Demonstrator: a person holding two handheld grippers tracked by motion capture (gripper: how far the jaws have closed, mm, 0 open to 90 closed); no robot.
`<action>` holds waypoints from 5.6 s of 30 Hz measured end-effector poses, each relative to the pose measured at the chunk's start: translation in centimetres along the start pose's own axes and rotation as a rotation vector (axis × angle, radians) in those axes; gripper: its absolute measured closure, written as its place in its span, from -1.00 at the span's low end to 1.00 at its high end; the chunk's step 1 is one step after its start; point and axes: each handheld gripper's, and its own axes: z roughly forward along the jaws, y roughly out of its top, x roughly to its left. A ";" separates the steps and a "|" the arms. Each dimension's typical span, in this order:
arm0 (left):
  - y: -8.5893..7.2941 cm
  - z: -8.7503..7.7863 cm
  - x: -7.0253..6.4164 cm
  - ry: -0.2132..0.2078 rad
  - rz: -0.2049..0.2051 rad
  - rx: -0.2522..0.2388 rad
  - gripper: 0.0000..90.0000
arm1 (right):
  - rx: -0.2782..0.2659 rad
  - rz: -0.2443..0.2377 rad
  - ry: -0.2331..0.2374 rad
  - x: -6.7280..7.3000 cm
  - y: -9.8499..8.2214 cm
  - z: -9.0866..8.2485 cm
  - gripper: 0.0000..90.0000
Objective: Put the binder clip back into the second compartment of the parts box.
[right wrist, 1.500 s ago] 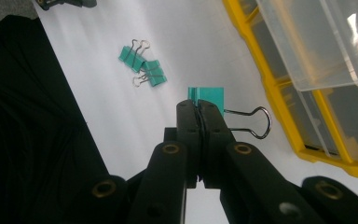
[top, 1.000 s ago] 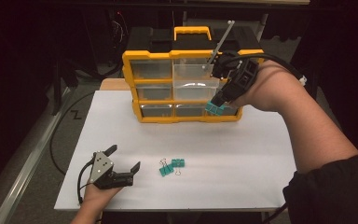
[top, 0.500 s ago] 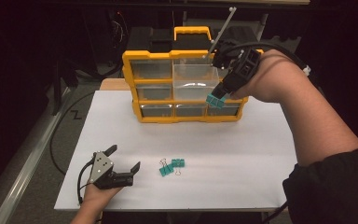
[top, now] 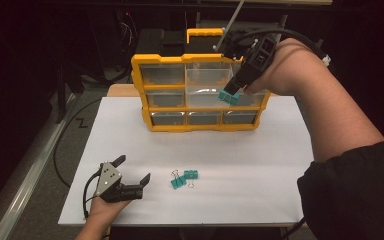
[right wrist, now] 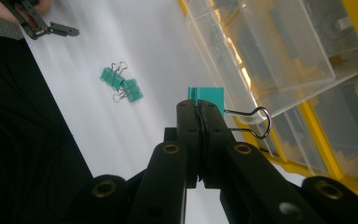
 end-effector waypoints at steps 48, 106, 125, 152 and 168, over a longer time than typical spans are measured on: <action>0.0 0.0 0.2 -0.003 -0.009 -0.009 -0.99 | 0.008 0.022 -0.061 -3.5 3.2 1.6 0.55; 0.0 0.2 -0.1 -0.005 0.006 0.005 -0.99 | 0.095 -0.041 0.044 3.8 -5.1 12.6 0.08; 0.1 0.3 -0.1 -0.007 0.007 0.004 -0.99 | 0.110 -0.027 0.058 4.9 -6.8 16.8 -0.06; 0.1 0.2 -0.1 -0.007 0.004 0.005 -0.99 | 0.101 -0.002 0.050 6.1 -8.7 21.0 -0.21; 0.0 0.3 -0.2 -0.009 0.000 0.002 -0.99 | 0.113 -0.004 0.070 6.8 -9.9 24.0 -0.22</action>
